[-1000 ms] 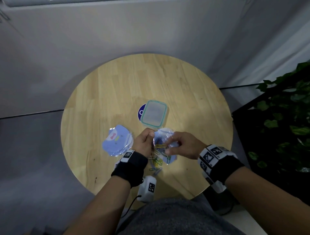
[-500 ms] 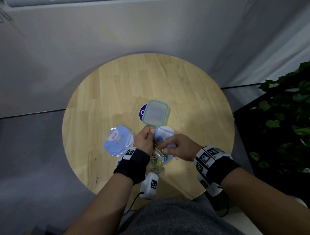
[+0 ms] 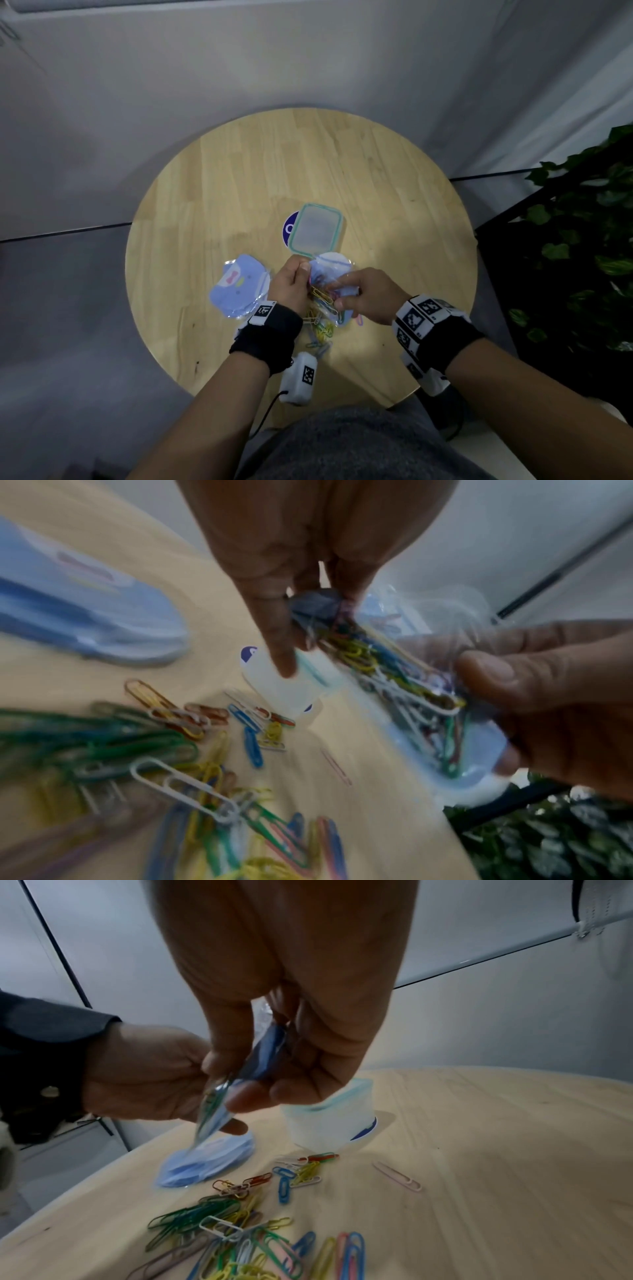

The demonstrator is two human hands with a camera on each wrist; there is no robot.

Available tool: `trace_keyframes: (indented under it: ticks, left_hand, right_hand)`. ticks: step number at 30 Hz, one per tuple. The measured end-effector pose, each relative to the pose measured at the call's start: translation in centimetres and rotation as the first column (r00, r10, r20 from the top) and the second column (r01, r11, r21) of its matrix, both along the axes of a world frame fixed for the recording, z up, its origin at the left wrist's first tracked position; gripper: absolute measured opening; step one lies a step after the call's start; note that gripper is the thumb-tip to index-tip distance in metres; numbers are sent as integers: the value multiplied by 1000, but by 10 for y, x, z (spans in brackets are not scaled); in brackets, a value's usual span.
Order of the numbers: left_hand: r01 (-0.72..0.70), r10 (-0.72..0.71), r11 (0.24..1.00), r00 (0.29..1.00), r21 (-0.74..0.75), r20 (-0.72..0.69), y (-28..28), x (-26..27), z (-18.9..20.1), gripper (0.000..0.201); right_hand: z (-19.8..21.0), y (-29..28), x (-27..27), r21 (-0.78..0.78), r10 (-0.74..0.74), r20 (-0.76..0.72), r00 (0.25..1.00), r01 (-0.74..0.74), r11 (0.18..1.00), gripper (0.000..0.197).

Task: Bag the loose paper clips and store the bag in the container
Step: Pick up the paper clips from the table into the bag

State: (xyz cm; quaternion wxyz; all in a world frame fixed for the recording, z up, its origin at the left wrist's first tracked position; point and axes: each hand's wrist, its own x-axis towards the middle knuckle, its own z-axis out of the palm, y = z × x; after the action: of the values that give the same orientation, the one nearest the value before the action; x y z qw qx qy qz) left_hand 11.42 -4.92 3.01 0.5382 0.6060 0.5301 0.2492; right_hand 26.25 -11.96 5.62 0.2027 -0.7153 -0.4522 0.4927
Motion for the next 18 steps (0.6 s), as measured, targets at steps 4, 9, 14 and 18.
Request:
trace_keyframes:
  ticks: [4,9,14,18]
  left_hand:
    - [276,-234,927,955,252,-185,-5,-15,9,73]
    - [390,-288,851,906,351,-309,-17,-8,3,124]
    - [295,-181,895,926,335,-332,-22,-12,-4,91]
    - [315,-189,897,907,309,-376,-20,-33,-12,90]
  right_hand:
    - [-4,-2,0,31,-85,-25,996,86,996,31]
    - [8,-2,-22,117,91,-34,995,-86,989,16]
    - [6,-9,-34,155,88,-95,992,-72,985,19]
    - [-13,-16,-12,132,-335,-88,938,344,930,23]
